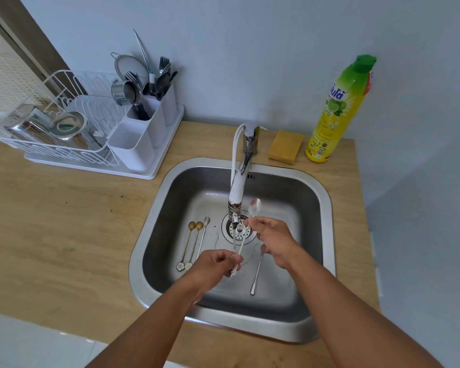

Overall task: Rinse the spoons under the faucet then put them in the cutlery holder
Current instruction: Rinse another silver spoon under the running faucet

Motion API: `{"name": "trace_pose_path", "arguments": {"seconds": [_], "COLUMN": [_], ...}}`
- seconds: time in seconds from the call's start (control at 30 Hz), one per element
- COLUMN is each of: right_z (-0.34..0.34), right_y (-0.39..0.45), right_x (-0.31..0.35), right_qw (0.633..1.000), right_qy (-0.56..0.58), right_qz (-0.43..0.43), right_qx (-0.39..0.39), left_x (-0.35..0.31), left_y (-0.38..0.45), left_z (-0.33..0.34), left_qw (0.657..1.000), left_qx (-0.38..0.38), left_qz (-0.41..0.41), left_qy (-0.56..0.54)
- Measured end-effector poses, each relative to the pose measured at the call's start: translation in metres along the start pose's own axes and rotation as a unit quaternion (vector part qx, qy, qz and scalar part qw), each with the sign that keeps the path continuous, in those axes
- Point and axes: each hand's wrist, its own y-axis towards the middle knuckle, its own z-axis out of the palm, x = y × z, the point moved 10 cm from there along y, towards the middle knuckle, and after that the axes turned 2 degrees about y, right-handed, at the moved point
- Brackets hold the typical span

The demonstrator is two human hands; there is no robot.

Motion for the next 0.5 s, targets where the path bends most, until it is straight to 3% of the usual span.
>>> {"name": "trace_pose_path", "arguments": {"seconds": [0.13, 0.37, 0.5], "right_z": [0.006, 0.043, 0.050], "right_y": [-0.002, -0.012, -0.010], "right_x": [-0.008, -0.021, -0.020], "right_qw": [1.000, 0.998, 0.997], "right_qy": [0.010, -0.015, -0.015], "right_qz": [0.013, 0.021, 0.018], "right_qx": [0.011, 0.056, 0.070], "left_x": [-0.008, -0.005, 0.013], "left_y": [0.003, 0.006, 0.003], "left_z": [0.006, -0.011, -0.013], "left_qw": [1.000, 0.986, 0.975], "left_qx": [-0.003, -0.054, -0.024], "left_qz": [-0.011, -0.054, -0.105], "left_qy": [-0.022, -0.150, -0.195]}}
